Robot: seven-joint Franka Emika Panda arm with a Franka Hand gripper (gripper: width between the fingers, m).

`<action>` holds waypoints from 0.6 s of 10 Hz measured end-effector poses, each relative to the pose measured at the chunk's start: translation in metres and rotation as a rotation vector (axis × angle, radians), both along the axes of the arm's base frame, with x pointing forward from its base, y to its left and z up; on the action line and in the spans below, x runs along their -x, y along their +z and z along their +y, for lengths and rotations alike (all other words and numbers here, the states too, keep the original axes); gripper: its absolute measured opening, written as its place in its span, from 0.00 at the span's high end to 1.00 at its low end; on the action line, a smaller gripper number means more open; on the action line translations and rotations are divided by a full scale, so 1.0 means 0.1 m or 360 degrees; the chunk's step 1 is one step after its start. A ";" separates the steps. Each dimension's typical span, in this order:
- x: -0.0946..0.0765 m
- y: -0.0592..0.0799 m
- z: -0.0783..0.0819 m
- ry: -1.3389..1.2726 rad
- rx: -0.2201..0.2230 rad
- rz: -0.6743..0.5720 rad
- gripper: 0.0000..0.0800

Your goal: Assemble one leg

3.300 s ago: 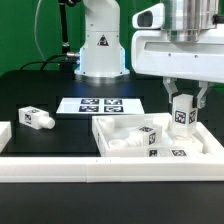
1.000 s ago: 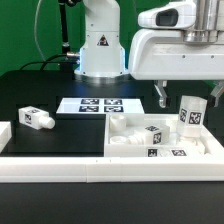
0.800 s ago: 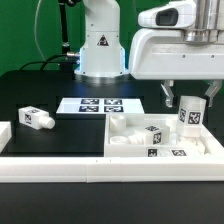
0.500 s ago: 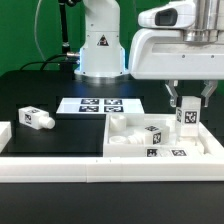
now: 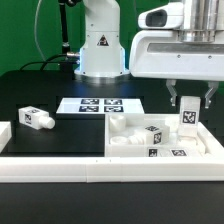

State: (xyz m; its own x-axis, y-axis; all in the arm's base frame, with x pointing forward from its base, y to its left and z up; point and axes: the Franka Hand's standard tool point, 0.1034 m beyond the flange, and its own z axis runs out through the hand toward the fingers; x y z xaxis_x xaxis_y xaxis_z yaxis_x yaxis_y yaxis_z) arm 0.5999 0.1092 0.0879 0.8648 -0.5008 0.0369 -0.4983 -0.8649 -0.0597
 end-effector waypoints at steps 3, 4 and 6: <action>0.00 -0.01 0.03 -0.0523 -0.0079 0.0029 0.64; 0.00 -0.01 0.03 -0.0692 -0.0092 0.0037 0.64; -0.01 -0.01 0.03 -0.0882 -0.0112 0.0046 0.64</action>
Offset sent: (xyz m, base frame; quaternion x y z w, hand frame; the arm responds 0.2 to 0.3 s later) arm 0.0045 -0.0067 -0.0044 -0.0324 -0.0062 0.2798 0.9595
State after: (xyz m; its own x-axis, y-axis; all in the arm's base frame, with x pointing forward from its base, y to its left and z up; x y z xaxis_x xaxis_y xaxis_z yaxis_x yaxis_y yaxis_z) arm 0.6005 0.1127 0.0870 0.4717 -0.8811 -0.0329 -0.8796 -0.4676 -0.0875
